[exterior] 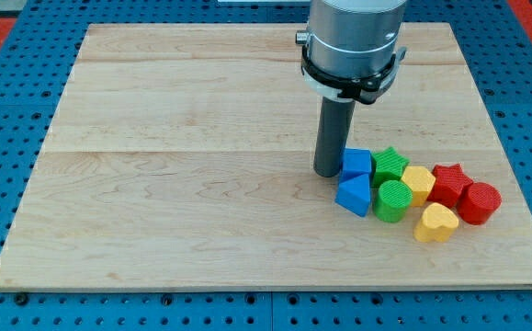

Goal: Push the blue cube to the center

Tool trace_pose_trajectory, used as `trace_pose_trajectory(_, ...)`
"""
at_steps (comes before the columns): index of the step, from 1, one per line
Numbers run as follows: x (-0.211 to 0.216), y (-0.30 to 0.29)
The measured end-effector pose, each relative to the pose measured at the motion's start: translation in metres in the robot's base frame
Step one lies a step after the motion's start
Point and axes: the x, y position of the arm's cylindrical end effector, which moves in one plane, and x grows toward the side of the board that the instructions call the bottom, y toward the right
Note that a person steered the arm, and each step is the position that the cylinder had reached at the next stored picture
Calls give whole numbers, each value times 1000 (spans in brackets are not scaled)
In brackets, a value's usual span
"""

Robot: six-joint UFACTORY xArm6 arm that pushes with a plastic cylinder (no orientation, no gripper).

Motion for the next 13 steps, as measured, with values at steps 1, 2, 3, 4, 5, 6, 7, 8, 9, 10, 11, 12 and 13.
trace_pose_trajectory(1, 0, 0)
trace_pose_trajectory(2, 0, 0)
trace_pose_trajectory(3, -3, -14)
trace_pose_trajectory(4, -15, -57)
trace_pose_trajectory(5, -16, -138)
trace_pose_trajectory(6, -15, -150)
trace_pose_trajectory(7, 58, -147)
trace_pose_trajectory(8, 110, -86)
trace_pose_trajectory(9, 106, 23)
trace_pose_trajectory(10, 71, 14)
trace_pose_trajectory(11, 23, 6)
trace_pose_trajectory(12, 34, 14)
trace_pose_trajectory(13, 56, 45)
